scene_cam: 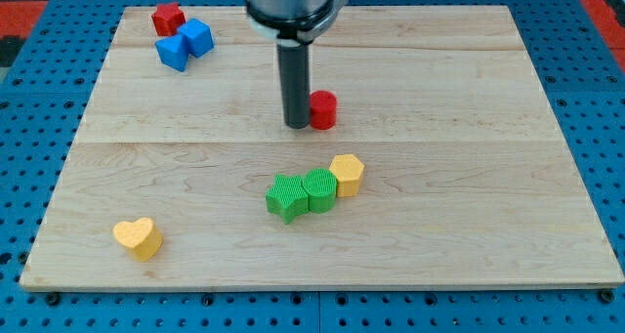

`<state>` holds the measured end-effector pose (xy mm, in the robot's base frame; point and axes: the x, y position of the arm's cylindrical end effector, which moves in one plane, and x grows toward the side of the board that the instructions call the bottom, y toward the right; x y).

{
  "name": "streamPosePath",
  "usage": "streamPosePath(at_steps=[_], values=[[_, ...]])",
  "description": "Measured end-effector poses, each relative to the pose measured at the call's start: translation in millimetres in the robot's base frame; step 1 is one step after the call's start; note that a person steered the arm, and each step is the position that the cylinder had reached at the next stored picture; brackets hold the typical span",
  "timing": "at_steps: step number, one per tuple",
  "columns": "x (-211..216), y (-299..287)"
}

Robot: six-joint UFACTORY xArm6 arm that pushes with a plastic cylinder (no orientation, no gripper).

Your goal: Move the green circle along with green star closer to the yellow heart

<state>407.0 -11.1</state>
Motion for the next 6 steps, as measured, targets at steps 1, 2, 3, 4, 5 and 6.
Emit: streamPosePath(at_steps=[1, 2, 3, 4, 5, 6], values=[[7.4, 18.9], [32.6, 17.2], [40.1, 113.2], [68.6, 154.6], [97.9, 62.3], [125.8, -12.8]])
